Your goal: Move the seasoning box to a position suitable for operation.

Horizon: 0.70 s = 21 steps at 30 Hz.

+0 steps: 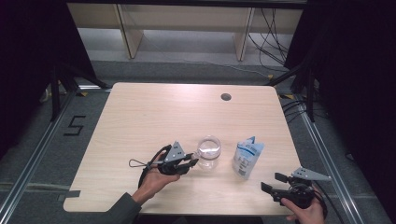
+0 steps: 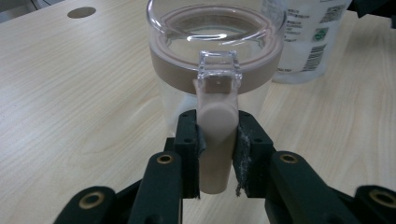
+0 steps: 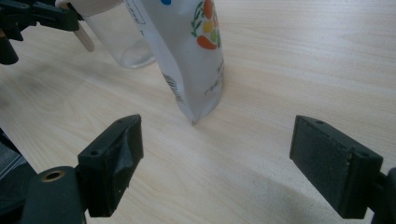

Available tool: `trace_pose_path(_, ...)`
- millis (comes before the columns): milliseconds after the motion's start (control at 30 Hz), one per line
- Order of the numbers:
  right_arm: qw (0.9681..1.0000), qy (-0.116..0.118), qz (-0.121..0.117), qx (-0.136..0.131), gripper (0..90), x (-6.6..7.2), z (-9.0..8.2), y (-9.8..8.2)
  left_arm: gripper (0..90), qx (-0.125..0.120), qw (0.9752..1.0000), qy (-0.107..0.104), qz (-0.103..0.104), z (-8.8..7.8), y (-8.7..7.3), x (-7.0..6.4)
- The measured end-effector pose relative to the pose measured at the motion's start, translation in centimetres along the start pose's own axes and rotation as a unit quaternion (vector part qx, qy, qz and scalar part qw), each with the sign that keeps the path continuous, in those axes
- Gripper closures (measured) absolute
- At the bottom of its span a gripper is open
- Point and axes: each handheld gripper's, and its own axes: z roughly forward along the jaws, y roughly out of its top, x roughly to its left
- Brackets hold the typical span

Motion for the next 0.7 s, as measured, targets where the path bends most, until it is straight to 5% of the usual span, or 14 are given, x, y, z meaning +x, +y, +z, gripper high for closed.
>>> trace_pose_path(333,1.0,-0.007,-0.005,-0.001,18.5,-0.1,0.0,0.0,72.8,0.002,0.9996,-0.029,0.006,-1.1,-0.6,-0.7)
trace_pose_path(700,1.0,0.002,-0.002,-0.004,18.6,-0.1,0.1,0.0,72.6,0.009,0.9975,-0.059,0.039,-1.9,-0.9,0.1)
